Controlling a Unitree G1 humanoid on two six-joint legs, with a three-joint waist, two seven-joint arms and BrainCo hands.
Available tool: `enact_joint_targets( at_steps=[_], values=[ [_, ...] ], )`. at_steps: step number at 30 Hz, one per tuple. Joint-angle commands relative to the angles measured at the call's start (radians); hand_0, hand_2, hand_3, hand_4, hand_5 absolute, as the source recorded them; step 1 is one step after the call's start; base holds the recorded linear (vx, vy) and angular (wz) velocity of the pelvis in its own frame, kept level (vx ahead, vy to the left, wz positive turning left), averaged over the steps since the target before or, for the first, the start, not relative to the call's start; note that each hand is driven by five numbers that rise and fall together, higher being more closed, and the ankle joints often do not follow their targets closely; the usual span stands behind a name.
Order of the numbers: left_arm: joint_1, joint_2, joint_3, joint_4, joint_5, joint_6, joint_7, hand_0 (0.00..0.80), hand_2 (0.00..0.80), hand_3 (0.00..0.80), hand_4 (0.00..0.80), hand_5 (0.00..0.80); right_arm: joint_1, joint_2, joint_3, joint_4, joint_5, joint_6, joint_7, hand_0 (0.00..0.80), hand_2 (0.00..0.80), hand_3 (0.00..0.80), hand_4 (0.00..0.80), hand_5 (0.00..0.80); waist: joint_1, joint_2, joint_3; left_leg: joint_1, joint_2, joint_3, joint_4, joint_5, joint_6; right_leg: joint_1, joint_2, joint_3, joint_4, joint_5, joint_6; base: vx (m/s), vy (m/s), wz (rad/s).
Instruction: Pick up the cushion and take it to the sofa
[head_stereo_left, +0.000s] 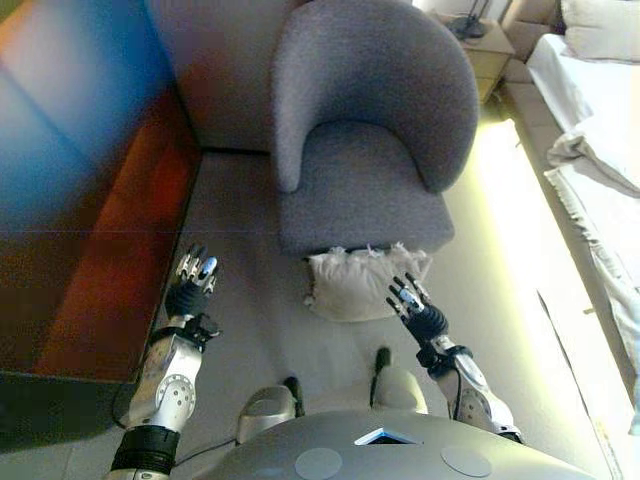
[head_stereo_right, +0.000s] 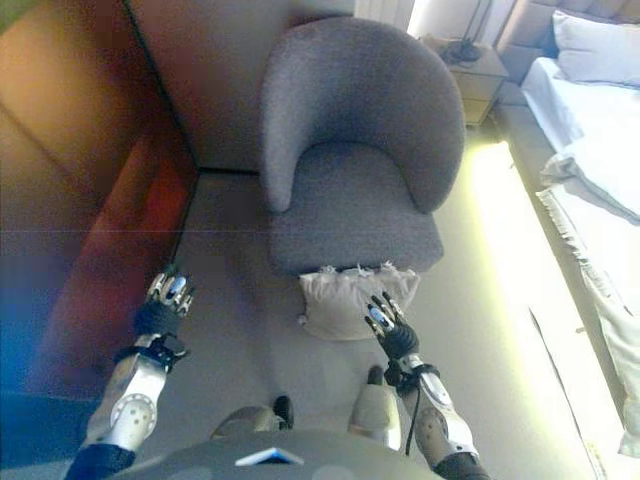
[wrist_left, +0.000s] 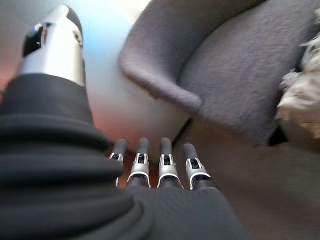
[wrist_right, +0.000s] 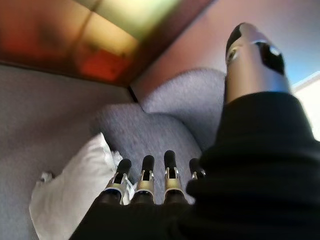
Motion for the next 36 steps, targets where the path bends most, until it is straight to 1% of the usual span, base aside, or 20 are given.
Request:
enact_joint_targets(
  at_steps=[1,3,4,5,6,8,10,12,15,16,18,20,21,23,24,26,29,30,33,36],
  values=[
    [0.032,0.040,0.033,-0.118,0.034,-0.062,-0.071,0.000,0.000,0.000,0.000,0.000,-0.056,-0.019,-0.050,-0.020,0.034,-0.028,0.029,0.000,0.000,0.000,0.000,0.000,-0.002,-0.034,0.045,0.039,0.055,-0.009,0.091,-0.155,-0.042,-0.046,-0.022,0.040,0.005,0.204,0.022,0.332,-0.192,0.36],
    [0.050,0.036,0.049,-0.123,0.045,-0.065,-0.084,0.000,0.000,0.000,0.000,0.000,-0.055,-0.013,-0.062,-0.011,0.028,-0.022,0.048,0.000,0.000,0.000,0.000,0.000,0.004,-0.038,0.046,0.053,0.072,-0.012,0.107,-0.170,-0.049,-0.039,-0.031,0.030,0.051,0.192,0.020,0.286,-0.179,0.47],
    [0.058,0.031,0.055,-0.127,0.047,-0.065,-0.082,0.000,0.000,0.000,0.000,0.000,-0.056,-0.008,-0.065,-0.007,0.021,-0.016,0.055,0.000,0.000,0.000,0.000,0.000,0.008,-0.040,0.040,0.051,0.083,-0.009,0.123,-0.180,-0.049,-0.028,-0.033,0.028,0.095,0.165,0.021,0.293,-0.197,0.60],
    [0.063,0.024,0.059,-0.128,0.050,-0.068,-0.072,0.000,0.000,0.000,0.000,0.000,-0.058,-0.006,-0.065,-0.007,0.011,-0.008,0.059,0.000,0.000,0.000,0.000,0.000,0.010,-0.040,0.032,0.053,0.093,-0.005,0.133,-0.188,-0.050,-0.017,-0.034,0.017,0.103,0.149,0.021,0.315,-0.217,0.56],
    [0.066,0.020,0.062,-0.132,0.050,-0.064,-0.055,0.000,0.000,0.000,0.000,0.000,-0.061,-0.009,-0.059,-0.013,0.004,0.001,0.055,0.000,0.000,0.000,0.000,0.000,0.010,-0.038,0.025,0.060,0.106,-0.002,0.141,-0.187,-0.058,-0.010,-0.030,0.010,0.103,0.143,0.020,0.312,-0.210,0.37],
    [0.070,0.019,0.070,-0.141,0.029,-0.053,-0.035,0.000,0.000,0.000,0.000,0.000,-0.074,-0.021,-0.038,-0.035,0.005,0.019,0.040,0.000,0.000,0.000,0.000,0.000,0.004,-0.032,0.016,0.088,0.140,0.006,0.147,-0.173,-0.079,-0.020,-0.011,0.025,0.129,0.127,0.013,0.320,-0.197,-0.02],
    [0.079,0.006,0.083,-0.132,0.025,-0.044,-0.017,0.000,0.000,0.000,0.000,0.000,-0.089,-0.029,-0.025,-0.036,-0.005,0.036,0.032,0.000,0.000,0.000,0.000,0.000,-0.001,-0.018,0.004,0.130,0.182,0.016,0.136,-0.118,-0.099,-0.023,0.027,0.022,0.170,0.072,-0.001,0.340,-0.201,-0.30],
    [0.084,-0.004,0.087,-0.127,0.016,-0.045,-0.020,0.000,0.000,0.000,0.000,0.000,-0.102,-0.047,-0.016,-0.052,0.006,0.056,0.044,0.000,0.000,0.000,0.000,0.000,-0.009,-0.002,-0.007,0.139,0.222,0.011,0.140,-0.024,-0.122,-0.014,0.085,0.032,0.199,0.012,-0.024,0.290,-0.235,-0.19],
    [0.079,-0.020,0.072,-0.148,0.007,-0.041,-0.007,0.000,0.000,0.000,0.000,0.000,-0.100,-0.059,-0.011,-0.055,-0.003,0.055,0.053,0.000,0.000,0.000,0.000,0.000,-0.014,0.009,-0.024,0.106,0.256,-0.018,0.198,0.102,-0.145,0.017,0.156,0.036,0.192,-0.023,-0.085,0.222,-0.265,-0.18],
    [0.074,-0.025,0.068,-0.154,0.006,-0.039,-0.004,0.000,0.000,0.000,0.000,0.000,-0.100,-0.064,-0.011,-0.058,-0.003,0.055,0.051,0.000,0.000,0.000,0.000,0.000,-0.015,0.009,-0.027,0.089,0.263,-0.026,0.229,0.125,-0.149,0.025,0.169,0.033,0.190,-0.032,-0.101,0.176,-0.264,-0.24],
    [0.060,-0.029,0.049,-0.163,-0.003,-0.031,-0.006,0.000,0.000,0.000,0.000,0.000,-0.099,-0.069,-0.015,-0.053,-0.012,0.039,0.048,0.000,0.000,0.000,0.000,0.000,-0.020,0.005,-0.030,0.031,0.276,-0.027,0.344,0.156,-0.148,0.052,0.193,0.029,0.188,-0.056,-0.144,0.177,-0.279,-0.23],
    [0.041,-0.030,0.032,-0.153,-0.002,-0.021,-0.012,0.000,0.000,0.000,0.000,0.000,-0.103,-0.070,-0.021,-0.038,-0.012,0.022,0.044,0.000,0.000,0.000,0.000,0.000,-0.024,0.000,-0.026,-0.018,0.287,-0.015,0.425,0.158,-0.140,0.075,0.205,0.014,0.190,-0.072,-0.167,0.165,-0.253,-0.04],
    [0.031,-0.029,0.022,-0.150,0.004,-0.013,-0.013,0.000,0.000,0.000,0.000,0.000,-0.102,-0.069,-0.025,-0.034,-0.011,0.013,0.038,0.000,0.000,0.000,0.000,0.000,-0.023,-0.001,-0.023,-0.045,0.296,-0.004,0.437,0.164,-0.135,0.092,0.213,0.002,0.189,-0.084,-0.176,0.165,-0.211,0.08],
    [0.024,-0.029,0.005,-0.146,0.010,-0.015,-0.012,0.000,0.000,0.000,0.000,0.000,-0.102,-0.066,-0.023,-0.025,-0.002,-0.001,0.035,0.000,0.000,0.000,0.000,0.000,-0.020,0.000,-0.021,-0.049,0.289,0.014,0.376,0.154,-0.127,0.114,0.221,-0.016,0.181,-0.099,-0.177,0.146,-0.115,0.15],
    [0.021,-0.027,-0.002,-0.145,0.010,-0.019,-0.008,0.000,0.000,0.000,0.000,0.000,-0.096,-0.066,-0.024,-0.022,-0.001,-0.010,0.040,0.000,0.000,0.000,0.000,0.000,-0.018,0.007,-0.021,-0.043,0.288,0.031,0.297,0.165,-0.131,0.123,0.229,-0.033,0.173,-0.110,-0.176,0.120,-0.041,0.08],
    [0.015,-0.021,-0.007,-0.146,0.005,-0.021,-0.006,0.000,0.000,0.000,0.000,0.000,-0.083,-0.065,-0.028,-0.028,-0.001,-0.019,0.040,0.000,0.000,0.000,0.000,0.000,-0.013,0.023,-0.017,-0.055,0.285,0.054,0.175,0.204,-0.148,0.146,0.239,-0.055,0.153,-0.125,-0.171,0.100,-0.005,0.14],
    [0.007,-0.016,-0.014,-0.144,0.006,-0.031,-0.011,0.000,0.000,0.000,0.000,0.000,-0.060,-0.067,-0.030,-0.051,0.005,-0.036,0.041,0.000,0.000,0.000,0.000,0.000,0.005,0.047,-0.004,-0.112,0.285,0.063,-0.002,0.259,-0.178,0.199,0.249,-0.065,0.114,-0.152,-0.158,0.091,0.015,0.29],
    [0.007,-0.015,-0.014,-0.146,0.006,-0.032,-0.011,0.000,0.000,0.000,0.000,0.000,-0.052,-0.068,-0.030,-0.057,0.006,-0.038,0.044,0.000,0.000,0.000,0.000,0.000,0.010,0.053,0.001,-0.123,0.285,0.059,-0.039,0.271,-0.183,0.215,0.250,-0.064,0.107,-0.159,-0.156,0.092,-0.003,0.23],
    [0.013,-0.014,-0.013,-0.149,-0.001,-0.038,-0.016,0.000,0.000,0.000,0.000,0.000,-0.036,-0.070,-0.028,-0.066,-0.001,-0.040,0.056,0.000,0.000,0.000,0.000,0.000,0.017,0.066,0.008,-0.128,0.291,0.039,-0.105,0.273,-0.186,0.239,0.246,-0.058,0.107,-0.178,-0.153,0.085,0.001,-0.13],
    [0.026,-0.016,-0.007,-0.137,-0.007,-0.047,-0.031,0.000,0.000,0.000,0.000,0.000,-0.032,-0.068,-0.031,-0.069,-0.011,-0.033,0.071,0.000,0.000,0.000,0.000,0.000,0.011,0.074,0.004,-0.102,0.302,0.048,-0.124,0.241,-0.183,0.239,0.236,-0.054,0.121,-0.190,-0.152,0.066,0.019,-0.69]
  ],
)
